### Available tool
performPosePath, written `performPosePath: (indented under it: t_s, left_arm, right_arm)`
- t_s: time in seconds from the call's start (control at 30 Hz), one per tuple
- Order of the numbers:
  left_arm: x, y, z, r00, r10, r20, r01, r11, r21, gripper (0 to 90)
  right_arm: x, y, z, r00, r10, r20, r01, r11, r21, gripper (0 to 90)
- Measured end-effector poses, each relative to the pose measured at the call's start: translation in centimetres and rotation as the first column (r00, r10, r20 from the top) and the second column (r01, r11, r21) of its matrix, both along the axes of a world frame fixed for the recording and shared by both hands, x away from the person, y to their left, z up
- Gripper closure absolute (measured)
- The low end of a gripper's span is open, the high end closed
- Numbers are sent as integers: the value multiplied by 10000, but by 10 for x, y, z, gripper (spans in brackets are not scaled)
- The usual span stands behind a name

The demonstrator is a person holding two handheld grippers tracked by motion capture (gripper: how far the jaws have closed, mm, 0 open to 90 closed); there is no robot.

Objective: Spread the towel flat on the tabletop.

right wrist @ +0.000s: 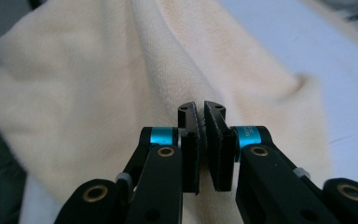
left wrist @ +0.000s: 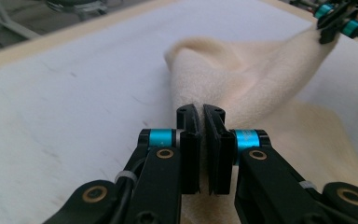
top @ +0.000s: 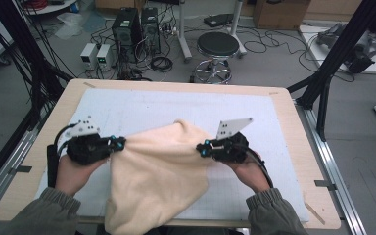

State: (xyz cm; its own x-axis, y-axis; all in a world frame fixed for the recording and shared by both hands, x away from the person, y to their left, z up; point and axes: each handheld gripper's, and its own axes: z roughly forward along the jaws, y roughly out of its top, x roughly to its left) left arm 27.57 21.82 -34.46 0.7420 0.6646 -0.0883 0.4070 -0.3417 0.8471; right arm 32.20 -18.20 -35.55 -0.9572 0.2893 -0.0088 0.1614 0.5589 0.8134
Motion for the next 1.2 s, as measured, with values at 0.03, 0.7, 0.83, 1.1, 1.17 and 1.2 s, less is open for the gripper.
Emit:
performPosePath:
  t_s: [0.03, 0.7, 0.83, 1.1, 1.17, 1.2]
  left_arm:
    - [-7, -2, -8, 9996, -214, -200, 214, 9998, 4, 849]
    - [24, -19, -25, 9851, -1718, 92, 1720, 9810, -898, 602]
    - [43, -29, -48, 9824, -1718, -732, 1717, 9851, -77, 557]
    - [56, -43, -83, 9229, -2540, -2893, 2535, 9665, -399, 577]
    - [55, -47, -86, 9077, -2725, -3191, 2789, 9600, -263, 814]
    - [55, -47, -86, 9077, -2725, -3191, 2789, 9600, -263, 870]
  right_arm:
    - [-8, -2, -6, 9998, 56, -173, -59, 9998, -169, 849]
    - [-22, -37, -22, 9972, -693, -287, 713, 9947, 735, 600]
    - [-4, -33, -45, 9876, -1384, -745, 1395, 9902, 99, 546]
    - [8, -23, -83, 9789, -1639, -1222, 1490, 9812, -1227, 569]
    - [8, -19, -83, 9842, -1320, -1177, 1183, 9861, -1165, 762]
    - [8, -17, -83, 9871, -1077, -1184, 942, 9889, -1148, 801]
